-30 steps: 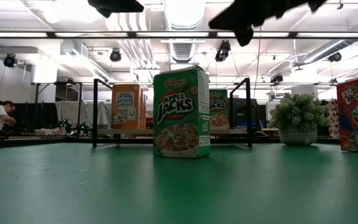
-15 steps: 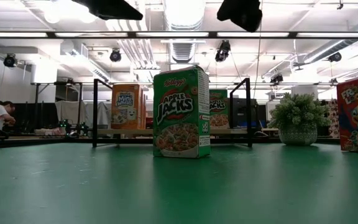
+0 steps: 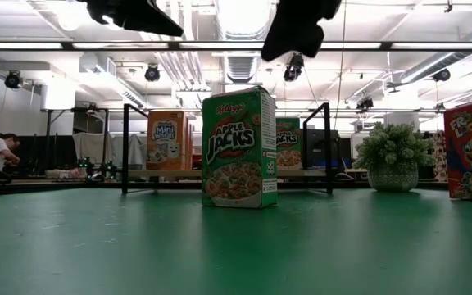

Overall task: Stack cereal on shelf
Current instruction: Put the green cereal box on the shelf aligned with the other green cereal boxes

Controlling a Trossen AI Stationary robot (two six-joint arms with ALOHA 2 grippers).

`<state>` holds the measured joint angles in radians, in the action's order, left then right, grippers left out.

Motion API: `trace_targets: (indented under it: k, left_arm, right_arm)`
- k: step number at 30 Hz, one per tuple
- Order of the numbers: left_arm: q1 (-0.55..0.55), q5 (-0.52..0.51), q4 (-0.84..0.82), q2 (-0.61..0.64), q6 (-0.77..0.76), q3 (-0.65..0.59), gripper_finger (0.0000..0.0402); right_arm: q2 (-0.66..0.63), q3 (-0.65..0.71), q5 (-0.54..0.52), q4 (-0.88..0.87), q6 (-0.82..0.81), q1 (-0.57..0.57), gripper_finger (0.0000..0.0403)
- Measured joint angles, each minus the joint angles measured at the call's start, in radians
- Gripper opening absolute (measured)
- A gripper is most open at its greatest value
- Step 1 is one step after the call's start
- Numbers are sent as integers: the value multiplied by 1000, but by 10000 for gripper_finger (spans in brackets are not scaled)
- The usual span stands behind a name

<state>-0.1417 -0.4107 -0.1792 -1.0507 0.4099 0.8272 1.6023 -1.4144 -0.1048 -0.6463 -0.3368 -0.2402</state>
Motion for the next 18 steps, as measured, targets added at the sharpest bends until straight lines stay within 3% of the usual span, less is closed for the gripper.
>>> trace_targets:
  k: [9, 18]
  left_arm:
    - [0, 1, -4, 6, -13, -5, 0]
    - [0, 1, -8, 7, -36, -5, 0]
  right_arm:
    - [60, -24, -2, 58, 45, 1, 41]
    - [63, -23, -128, 71, 49, 3, 168]
